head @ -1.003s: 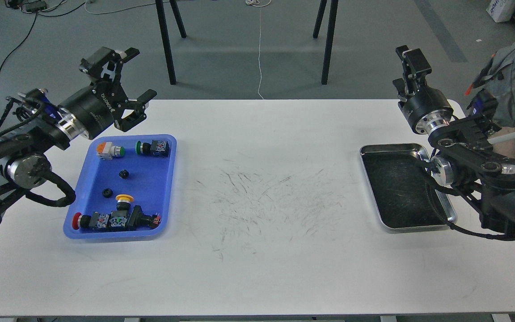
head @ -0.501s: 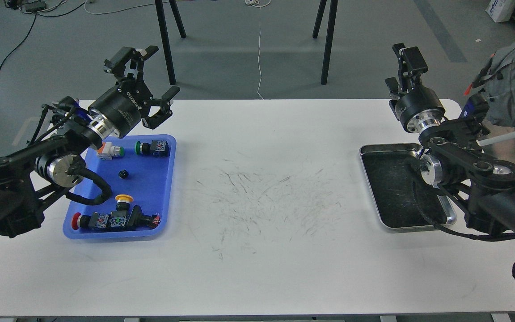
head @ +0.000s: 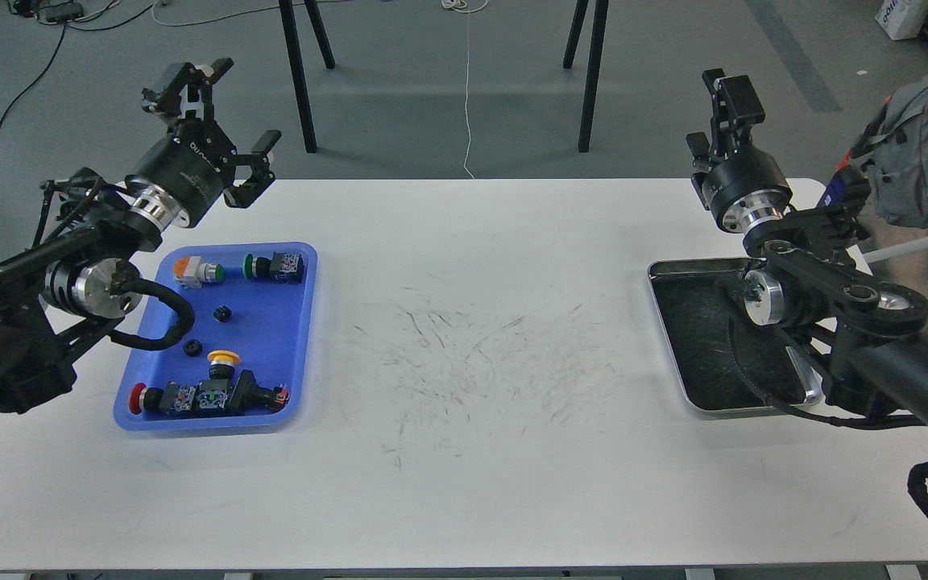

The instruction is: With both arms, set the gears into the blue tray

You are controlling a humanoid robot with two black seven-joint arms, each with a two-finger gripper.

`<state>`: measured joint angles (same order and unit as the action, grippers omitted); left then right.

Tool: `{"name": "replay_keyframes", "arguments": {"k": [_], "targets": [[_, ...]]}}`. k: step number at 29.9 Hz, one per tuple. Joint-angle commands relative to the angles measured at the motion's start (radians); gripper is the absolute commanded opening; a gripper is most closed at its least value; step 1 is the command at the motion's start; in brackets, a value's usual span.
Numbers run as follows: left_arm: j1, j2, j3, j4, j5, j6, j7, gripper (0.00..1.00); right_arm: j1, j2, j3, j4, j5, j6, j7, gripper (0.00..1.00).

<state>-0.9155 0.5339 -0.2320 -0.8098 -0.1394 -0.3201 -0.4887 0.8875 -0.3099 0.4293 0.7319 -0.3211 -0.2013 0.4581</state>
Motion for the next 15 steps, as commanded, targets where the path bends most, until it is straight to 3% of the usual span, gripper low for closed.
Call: {"name": "replay_keyframes", "arguments": {"k": [1,5,9,15], "targets": [[-0.020,-0.005,-0.012,-0.008,-0.031,0.006,0.000,1.00,-0.002,0.002,0.061,0.001,0.002,0.057,-0.048,0.98],[-0.017,-0.012,0.005,0.009,-0.035,0.009,0.007,1.00,-0.004,0.002,0.080,0.001,0.007,0.091,-0.072,0.98],[-0.042,-0.067,0.032,0.086,-0.035,0.027,0.142,1.00,-0.001,0.002,0.080,-0.005,0.013,0.144,-0.119,0.98],[-0.060,-0.068,0.040,0.132,-0.031,0.023,0.150,1.00,0.005,0.017,0.080,-0.011,0.095,0.155,-0.153,0.98]]}}
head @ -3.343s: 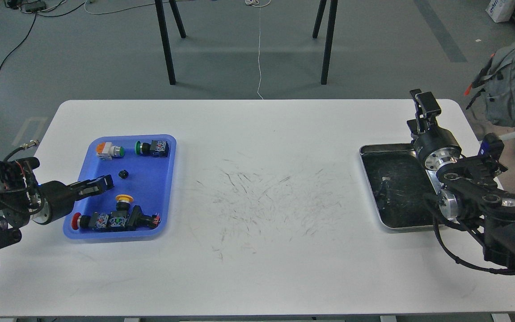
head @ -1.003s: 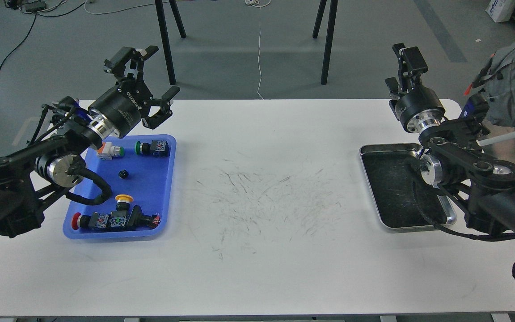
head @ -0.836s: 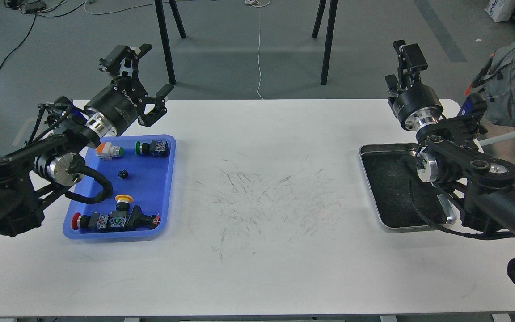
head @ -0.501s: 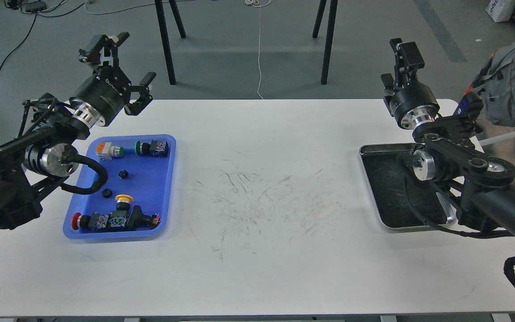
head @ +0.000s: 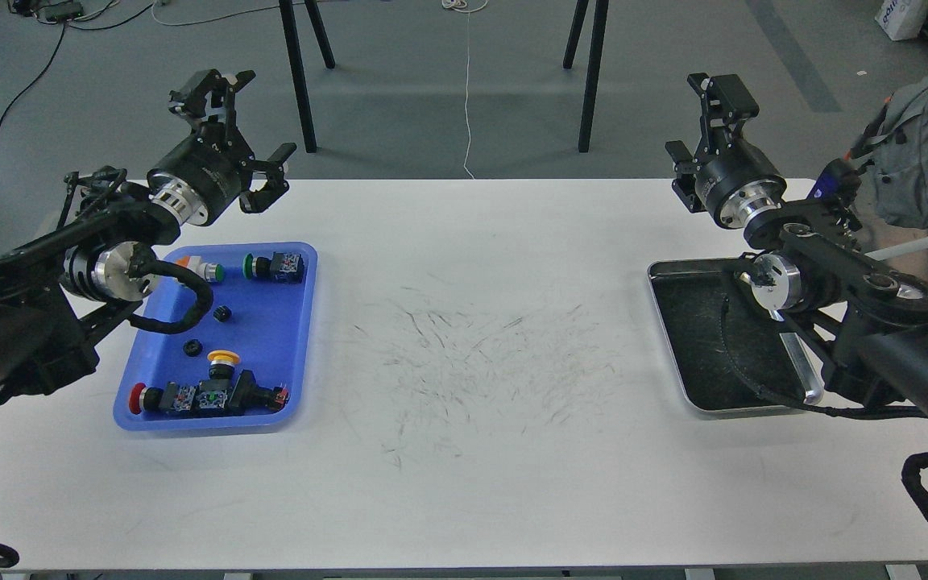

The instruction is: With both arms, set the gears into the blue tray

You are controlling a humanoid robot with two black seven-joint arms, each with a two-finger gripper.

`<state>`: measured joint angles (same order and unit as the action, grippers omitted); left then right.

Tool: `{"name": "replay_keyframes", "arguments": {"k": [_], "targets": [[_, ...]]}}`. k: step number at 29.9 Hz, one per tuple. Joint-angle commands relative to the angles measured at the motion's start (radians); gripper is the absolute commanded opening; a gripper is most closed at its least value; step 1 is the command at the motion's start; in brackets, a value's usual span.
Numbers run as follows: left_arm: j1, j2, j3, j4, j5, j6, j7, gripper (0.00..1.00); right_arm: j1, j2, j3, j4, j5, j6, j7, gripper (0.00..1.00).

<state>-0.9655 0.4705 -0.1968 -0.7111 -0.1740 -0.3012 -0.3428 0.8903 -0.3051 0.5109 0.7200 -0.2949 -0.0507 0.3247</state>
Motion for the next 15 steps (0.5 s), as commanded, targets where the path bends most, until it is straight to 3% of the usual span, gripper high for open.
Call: {"name": "replay_keyframes", "arguments": {"k": [1,5,15], "targets": [[-0.013,-0.007,0.005,0.045,0.007,0.002,0.001,1.00,0.004,0.015,-0.005,-0.002,0.107,0.005,-0.033,0.98],[-0.016,-0.012,0.008,0.055,0.016,-0.003,-0.005,1.00,0.015,0.023,-0.003,-0.005,0.186,0.003,-0.120,0.99],[-0.010,-0.015,0.004,0.051,0.014,0.005,-0.070,1.00,0.010,0.032,0.075,-0.005,0.207,-0.008,-0.138,0.99]]}}
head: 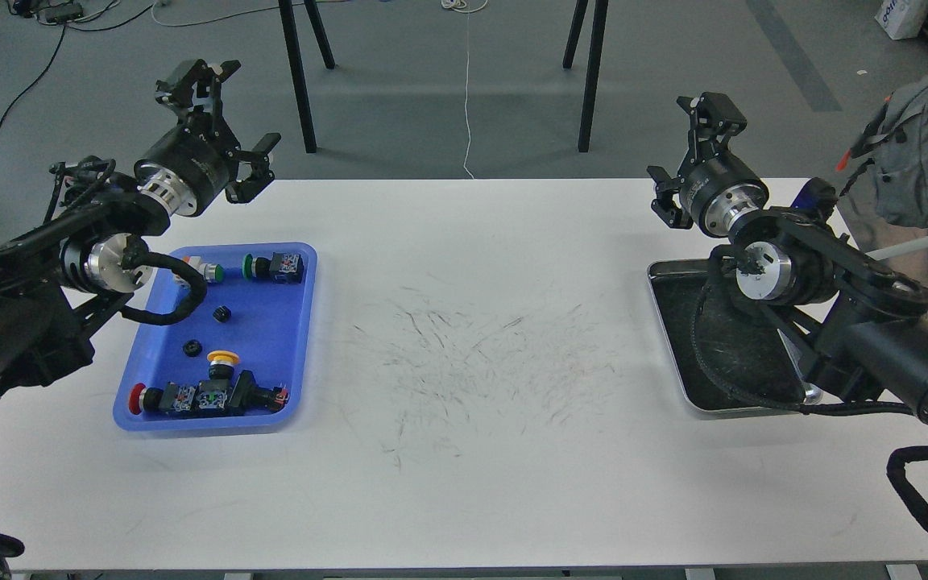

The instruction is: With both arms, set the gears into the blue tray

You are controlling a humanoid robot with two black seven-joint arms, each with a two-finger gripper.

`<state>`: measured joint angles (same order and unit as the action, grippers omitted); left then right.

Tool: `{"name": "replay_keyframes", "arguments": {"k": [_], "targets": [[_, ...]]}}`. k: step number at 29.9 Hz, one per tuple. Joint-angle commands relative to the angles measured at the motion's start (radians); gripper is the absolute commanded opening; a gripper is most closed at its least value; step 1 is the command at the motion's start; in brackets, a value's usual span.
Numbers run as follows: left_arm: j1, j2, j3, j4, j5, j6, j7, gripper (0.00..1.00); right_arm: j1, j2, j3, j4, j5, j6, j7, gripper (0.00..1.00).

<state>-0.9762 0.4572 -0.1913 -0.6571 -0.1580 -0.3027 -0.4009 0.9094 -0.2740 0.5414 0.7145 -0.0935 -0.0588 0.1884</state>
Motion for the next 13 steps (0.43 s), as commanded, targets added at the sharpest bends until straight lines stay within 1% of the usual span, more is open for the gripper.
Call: {"name": "replay_keyframes", "arguments": {"k": [1,13], "targets": [[0.001,0.000,-0.002,-0.003,-0.002,0.008,-0.012,1.00,-0.012,0.002,0.048,0.000,0.005,-0.003,-0.001,0.99],[-0.006,0.000,-0.002,0.001,-0.002,0.008,-0.013,1.00,-0.009,0.010,0.042,0.003,-0.006,-0.027,0.011,0.99]]}}
